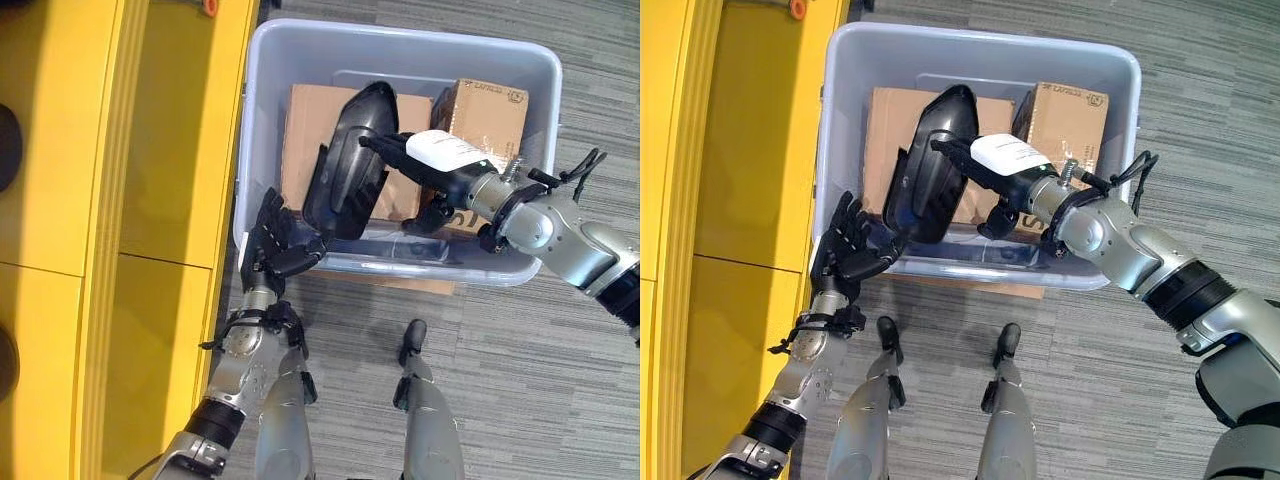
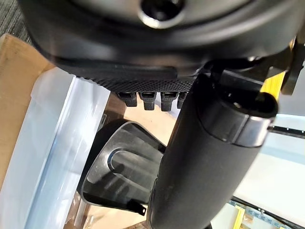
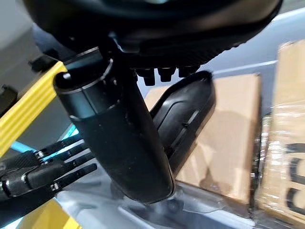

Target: Move parts from the plastic box to the shelf.

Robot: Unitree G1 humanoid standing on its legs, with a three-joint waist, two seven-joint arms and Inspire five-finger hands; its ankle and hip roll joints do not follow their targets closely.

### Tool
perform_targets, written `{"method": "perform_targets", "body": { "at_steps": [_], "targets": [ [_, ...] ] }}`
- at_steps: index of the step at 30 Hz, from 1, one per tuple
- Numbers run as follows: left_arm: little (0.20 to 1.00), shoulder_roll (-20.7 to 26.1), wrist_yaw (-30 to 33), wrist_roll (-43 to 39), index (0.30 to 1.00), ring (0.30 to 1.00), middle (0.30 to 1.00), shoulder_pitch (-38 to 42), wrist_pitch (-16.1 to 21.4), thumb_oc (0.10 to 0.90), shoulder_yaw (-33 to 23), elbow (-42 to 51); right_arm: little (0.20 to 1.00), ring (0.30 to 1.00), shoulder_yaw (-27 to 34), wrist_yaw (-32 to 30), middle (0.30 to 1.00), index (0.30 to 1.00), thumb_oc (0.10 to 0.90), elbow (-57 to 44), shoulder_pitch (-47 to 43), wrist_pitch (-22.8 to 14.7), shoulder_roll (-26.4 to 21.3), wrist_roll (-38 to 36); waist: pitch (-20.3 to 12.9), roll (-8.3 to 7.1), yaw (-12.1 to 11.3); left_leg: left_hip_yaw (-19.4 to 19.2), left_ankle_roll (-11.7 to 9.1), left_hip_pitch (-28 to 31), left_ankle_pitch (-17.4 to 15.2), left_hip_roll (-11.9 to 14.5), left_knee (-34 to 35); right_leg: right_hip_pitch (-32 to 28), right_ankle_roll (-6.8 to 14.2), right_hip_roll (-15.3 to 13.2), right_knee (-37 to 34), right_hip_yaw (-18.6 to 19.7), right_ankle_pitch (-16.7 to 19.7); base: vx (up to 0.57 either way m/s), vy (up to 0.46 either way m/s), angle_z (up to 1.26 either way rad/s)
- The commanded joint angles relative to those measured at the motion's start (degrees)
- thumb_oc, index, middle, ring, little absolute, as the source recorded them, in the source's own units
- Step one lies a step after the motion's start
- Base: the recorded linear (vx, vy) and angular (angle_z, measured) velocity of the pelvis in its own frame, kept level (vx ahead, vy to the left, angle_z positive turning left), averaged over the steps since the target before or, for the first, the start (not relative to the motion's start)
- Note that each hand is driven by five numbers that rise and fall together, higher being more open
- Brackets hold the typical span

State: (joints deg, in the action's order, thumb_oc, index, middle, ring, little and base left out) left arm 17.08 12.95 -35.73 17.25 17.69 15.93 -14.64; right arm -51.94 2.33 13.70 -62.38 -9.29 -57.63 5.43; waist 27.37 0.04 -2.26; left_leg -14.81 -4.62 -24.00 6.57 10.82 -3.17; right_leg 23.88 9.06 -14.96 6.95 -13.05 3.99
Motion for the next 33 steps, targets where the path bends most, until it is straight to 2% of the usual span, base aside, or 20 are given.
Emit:
{"method": "perform_targets", "body": {
  "at_steps": [1,11,18,33],
  "targets": [
    [1.000,2.16,0.31,-0.06,1.000,1.000,1.000,-1.01,1.66,0.900,-1.45,2.39,1.000,1.000,-0.17,-1.97,1.000,1.000,0.900,-4.73,-10.04,-3.12,-2.95,3.27,-0.97,-1.34,0.13,1.47,-5.89,-1.18,2.67,7.03,-4.48,-1.43,1.05,-1.89,9.80,2.73,-3.96,-0.02,-0.031,0.11],
    [1.000,1.54,0.76,-0.21,1.000,1.000,1.000,-0.61,1.23,0.900,-0.60,4.56,1.000,1.000,-2.20,-2.66,1.000,1.000,0.900,-2.50,-14.02,-1.94,-1.39,6.19,1.07,-1.61,-0.69,2.81,-5.93,-3.40,2.80,6.80,-4.09,0.38,0.95,-1.69,11.57,1.40,-4.36,-0.01,-0.031,0.07],
    [1.000,1.97,1.25,-0.18,1.000,1.000,1.000,-1.46,1.41,0.900,-1.49,5.33,1.000,1.000,-5.24,-1.97,1.000,1.000,0.900,-1.17,-16.97,-1.60,-2.27,8.04,2.02,-1.58,-1.34,3.69,-5.96,-4.69,2.93,6.41,-3.91,1.45,0.91,-1.84,12.59,0.75,-4.71,0.01,-0.014,0.07],
    [1.000,2.35,1.57,0.71,1.000,1.000,1.000,-2.70,1.81,0.900,-1.53,8.10,1.000,1.000,-17.79,-1.31,1.000,1.000,0.900,-1.18,-28.63,-2.99,-8.50,14.31,2.42,-2.11,-2.54,5.15,-5.44,-7.24,2.76,4.55,-1.62,2.63,1.60,-2.57,11.74,-1.14,-4.21,0.02,-0.004,0.09]
  ]
}}
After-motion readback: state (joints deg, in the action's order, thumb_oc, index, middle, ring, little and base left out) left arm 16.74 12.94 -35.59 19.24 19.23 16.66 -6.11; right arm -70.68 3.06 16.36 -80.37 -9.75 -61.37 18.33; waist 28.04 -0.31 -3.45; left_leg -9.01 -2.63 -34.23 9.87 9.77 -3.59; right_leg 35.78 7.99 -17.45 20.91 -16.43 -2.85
